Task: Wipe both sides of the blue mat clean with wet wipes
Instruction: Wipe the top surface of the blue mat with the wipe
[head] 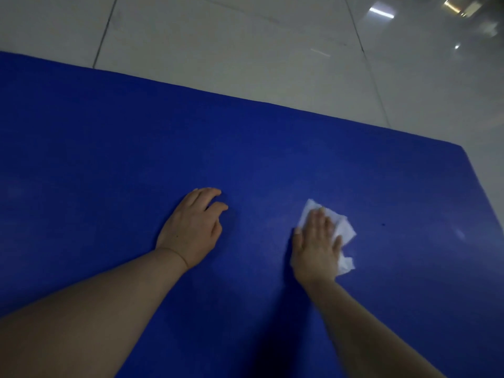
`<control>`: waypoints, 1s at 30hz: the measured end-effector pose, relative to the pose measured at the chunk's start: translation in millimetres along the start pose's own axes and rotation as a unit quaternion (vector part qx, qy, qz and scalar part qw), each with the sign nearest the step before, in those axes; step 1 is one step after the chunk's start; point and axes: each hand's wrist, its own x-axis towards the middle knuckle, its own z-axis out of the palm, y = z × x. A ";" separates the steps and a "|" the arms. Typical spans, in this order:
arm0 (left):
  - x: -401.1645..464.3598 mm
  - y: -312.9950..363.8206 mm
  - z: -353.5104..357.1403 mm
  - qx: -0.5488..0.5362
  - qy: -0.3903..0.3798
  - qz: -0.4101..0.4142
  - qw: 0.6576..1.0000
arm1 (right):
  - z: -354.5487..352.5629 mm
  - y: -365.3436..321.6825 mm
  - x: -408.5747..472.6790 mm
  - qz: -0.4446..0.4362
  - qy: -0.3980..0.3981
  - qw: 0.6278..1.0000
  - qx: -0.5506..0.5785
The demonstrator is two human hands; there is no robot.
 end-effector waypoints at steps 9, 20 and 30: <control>-14.2 9.9 -7.5 0.030 -0.025 0.007 0.999 | 13.7 -53.7 -52.3 -0.253 0.010 0.967 -0.018; -68.1 14.9 -7.5 0.007 -0.053 0.036 0.998 | 4.6 6.7 -31.9 -0.167 0.032 0.985 -0.011; -66.2 19.7 -11.3 0.007 -0.046 0.032 0.998 | 19.4 -9.4 -89.3 -0.296 -0.002 0.955 -0.030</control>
